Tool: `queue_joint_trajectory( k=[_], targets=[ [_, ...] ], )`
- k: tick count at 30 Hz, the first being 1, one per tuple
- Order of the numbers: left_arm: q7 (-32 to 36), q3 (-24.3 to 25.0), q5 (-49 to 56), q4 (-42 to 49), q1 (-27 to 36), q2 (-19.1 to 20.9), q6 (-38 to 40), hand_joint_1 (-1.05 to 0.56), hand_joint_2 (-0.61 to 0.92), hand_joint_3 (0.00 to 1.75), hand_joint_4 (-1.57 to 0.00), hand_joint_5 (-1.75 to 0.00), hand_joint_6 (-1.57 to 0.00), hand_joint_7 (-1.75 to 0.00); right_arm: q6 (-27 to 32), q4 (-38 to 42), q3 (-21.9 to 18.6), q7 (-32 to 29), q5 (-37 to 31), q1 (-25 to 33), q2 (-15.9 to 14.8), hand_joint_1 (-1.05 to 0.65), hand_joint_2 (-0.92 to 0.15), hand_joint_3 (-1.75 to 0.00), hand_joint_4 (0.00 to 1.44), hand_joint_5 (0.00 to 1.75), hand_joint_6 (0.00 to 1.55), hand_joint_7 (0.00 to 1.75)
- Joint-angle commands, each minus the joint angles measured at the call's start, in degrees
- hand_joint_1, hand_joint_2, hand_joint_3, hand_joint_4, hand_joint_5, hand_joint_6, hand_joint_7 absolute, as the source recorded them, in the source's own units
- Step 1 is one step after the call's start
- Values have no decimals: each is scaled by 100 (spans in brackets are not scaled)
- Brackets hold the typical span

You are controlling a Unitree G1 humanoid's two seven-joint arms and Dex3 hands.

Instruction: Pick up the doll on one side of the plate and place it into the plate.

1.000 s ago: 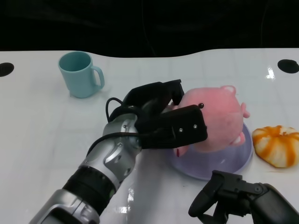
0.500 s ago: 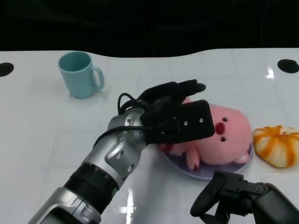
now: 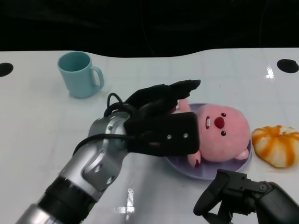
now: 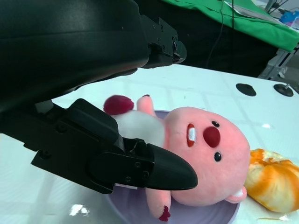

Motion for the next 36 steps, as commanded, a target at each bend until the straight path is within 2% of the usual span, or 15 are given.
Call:
queue_joint_trajectory(
  k=[1,6,13,16,20,24,27,28,29,30,31,32,34,36],
  targets=[
    [-225,258,-214,-569,307,335,-89,-96,92,34,0,-23,-9,-3,-34,-8,-39,11,61,-7,-47,-26,-92,-35,65,158,59,129],
    [-317,712,-776,-1434,1014,601,-280,-87,92,28,0,-41,-15,-6,-44,-5,-74,36,91,10,-62,-26,-92,-36,65,159,58,129],
    [-232,1095,-1208,-2145,1825,791,-691,-81,92,27,0,-60,-22,-9,-112,62,-118,44,147,0,-71,-26,-92,-36,65,159,59,129],
    [-170,1233,-1347,-2420,2141,769,-796,-77,92,26,-4,-66,-27,-10,-101,59,-101,38,119,-10,-80,-26,-92,-36,65,159,59,130],
    [-69,1487,-1721,-2856,2699,632,-943,-62,92,22,-16,-77,-36,-14,-50,37,-96,52,127,-16,-94,-25,-92,-36,65,159,59,130],
    [-21,1675,-2130,-3161,3162,538,-1152,-54,92,22,-20,-90,-38,-14,-15,23,-98,61,130,-16,-108,-26,-92,-36,64,160,58,130],
    [117,1813,-2459,-3372,3519,333,-1194,-33,88,17,-34,-104,-57,-24,-59,43,-93,61,120,-24,-114,-25,-92,-36,65,160,58,130],
    [181,1856,-2546,-3452,3645,265,-1178,-27,84,25,-39,-106,-61,-27,-69,51,-92,59,120,-27,-113,-25,-92,-36,65,160,58,130],
    [217,1885,-2602,-3508,3726,223,-1159,-17,67,63,-48,-109,-66,-34,-72,55,-92,58,120,-29,-113,-25,-92,-36,65,160,58,130],
    [254,1918,-2651,-3578,3812,180,-1117,-13,58,84,-53,-111,-67,-37,-71,54,-89,54,118,-27,-111,-25,-92,-35,65,160,58,130],
    [286,1971,-2793,-3685,3928,110,-1023,-11,54,96,-56,-113,-69,-40,-61,48,-84,50,115,-23,-109,-25,-92,-35,65,160,58,130],
    [297,2015,-2922,-3780,4020,65,-939,-7,50,113,-66,-121,-73,-55,-57,42,-77,47,112,-18,-108,-25,-92,-35,65,159,58,130],
    [263,2090,-3200,-3987,4199,23,-730,-5,48,123,-73,-129,-75,-75,-40,31,-68,49,130,-11,-100,-25,-92,-35,65,159,58,130],
    [217,2144,-3406,-4216,4366,47,-479,-4,50,127,-82,-137,-84,-92,-20,12,-55,48,134,-7,-97,-25,-92,-36,65,159,58,130]
  ],
)
